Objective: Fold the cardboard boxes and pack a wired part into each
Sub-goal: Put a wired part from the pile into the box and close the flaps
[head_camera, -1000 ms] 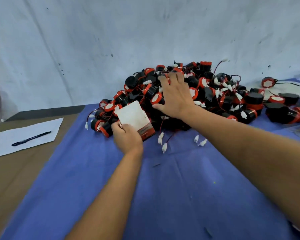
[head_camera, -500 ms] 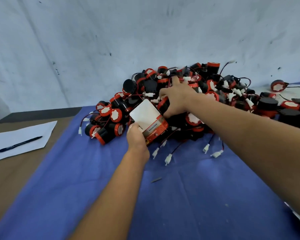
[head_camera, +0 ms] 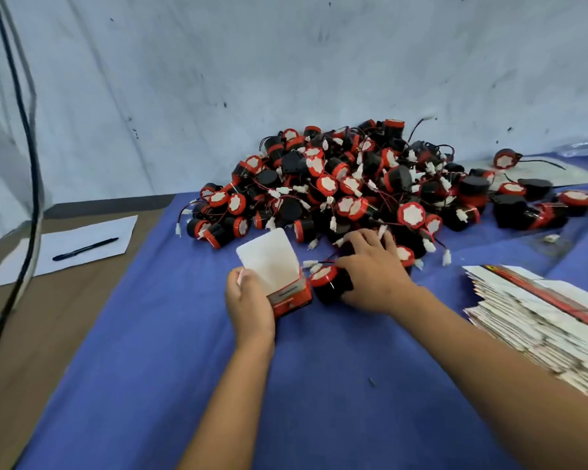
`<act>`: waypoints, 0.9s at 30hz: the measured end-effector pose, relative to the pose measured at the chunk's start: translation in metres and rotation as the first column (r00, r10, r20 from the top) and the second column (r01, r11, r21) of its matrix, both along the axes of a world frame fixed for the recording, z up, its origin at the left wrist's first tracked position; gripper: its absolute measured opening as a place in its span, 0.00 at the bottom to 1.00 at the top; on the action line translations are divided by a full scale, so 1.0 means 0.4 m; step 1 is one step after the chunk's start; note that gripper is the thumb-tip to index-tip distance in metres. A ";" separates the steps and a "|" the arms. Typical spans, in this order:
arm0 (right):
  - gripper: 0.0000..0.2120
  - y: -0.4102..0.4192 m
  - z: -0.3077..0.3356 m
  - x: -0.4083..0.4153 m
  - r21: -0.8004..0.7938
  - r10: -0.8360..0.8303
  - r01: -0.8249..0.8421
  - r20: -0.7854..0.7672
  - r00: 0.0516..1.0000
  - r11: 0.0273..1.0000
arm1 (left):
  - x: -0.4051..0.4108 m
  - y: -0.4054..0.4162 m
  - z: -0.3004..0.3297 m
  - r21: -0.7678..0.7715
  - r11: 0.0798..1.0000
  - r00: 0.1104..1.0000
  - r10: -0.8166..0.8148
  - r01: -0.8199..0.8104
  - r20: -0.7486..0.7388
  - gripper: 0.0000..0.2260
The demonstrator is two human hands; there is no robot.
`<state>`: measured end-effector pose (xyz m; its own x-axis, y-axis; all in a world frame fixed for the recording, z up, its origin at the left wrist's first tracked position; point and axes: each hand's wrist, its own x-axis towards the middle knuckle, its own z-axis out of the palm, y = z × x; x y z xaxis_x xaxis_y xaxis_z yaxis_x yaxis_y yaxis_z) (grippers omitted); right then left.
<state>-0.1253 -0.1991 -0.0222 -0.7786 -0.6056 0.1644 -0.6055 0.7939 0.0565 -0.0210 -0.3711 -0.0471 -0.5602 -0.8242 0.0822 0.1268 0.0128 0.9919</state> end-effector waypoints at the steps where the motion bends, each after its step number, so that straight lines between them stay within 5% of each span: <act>1: 0.26 0.006 -0.001 0.025 -0.018 0.008 -0.008 -0.018 1.000 1.000 | 0.027 0.003 -0.003 -0.033 0.999 0.999 0.043 -0.043 -0.003 0.08; 4: 0.35 0.011 0.011 0.093 -0.038 0.130 -0.131 -0.024 0.991 0.991 | 0.087 0.010 -0.006 -0.116 0.980 0.987 0.164 -0.163 -0.003 0.09; 7: 0.35 0.004 0.017 0.167 -0.020 0.297 -0.296 0.093 0.950 0.955 | 0.128 0.005 -0.010 -0.200 0.951 0.969 0.247 -0.236 0.031 0.08; 15: 0.23 0.023 0.026 0.293 -0.190 0.199 -0.157 0.226 0.954 0.969 | 0.156 -0.039 -0.031 -0.207 0.974 0.990 0.115 -0.096 0.078 0.05; 18: 0.18 0.003 0.062 0.336 -0.703 0.455 -0.131 0.295 0.840 0.699 | 0.152 -0.041 -0.027 -0.151 0.986 0.997 -0.060 0.068 0.057 0.05; 20: 0.18 -0.044 0.094 0.359 -0.853 0.592 -0.074 0.293 0.751 0.517 | 0.146 -0.024 -0.023 -0.129 0.974 0.983 -0.181 0.185 0.042 0.06; 21: 0.19 -0.072 0.105 0.367 -0.862 0.603 -0.062 0.300 0.739 0.504 | 0.145 -0.012 -0.020 -0.139 0.961 0.971 -0.237 0.240 0.040 0.07; 27: 0.19 -0.126 0.092 0.335 -0.550 0.233 -0.070 0.232 0.945 0.832 | 0.153 0.013 -0.031 -0.206 0.928 0.950 -0.311 0.311 0.033 0.09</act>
<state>0.0085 -0.2496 0.0147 -0.7456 -0.6027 0.2845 -0.6459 0.5482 -0.5313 0.0404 -0.3658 -0.0595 -0.7855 -0.5737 0.2322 0.1579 0.1771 0.9714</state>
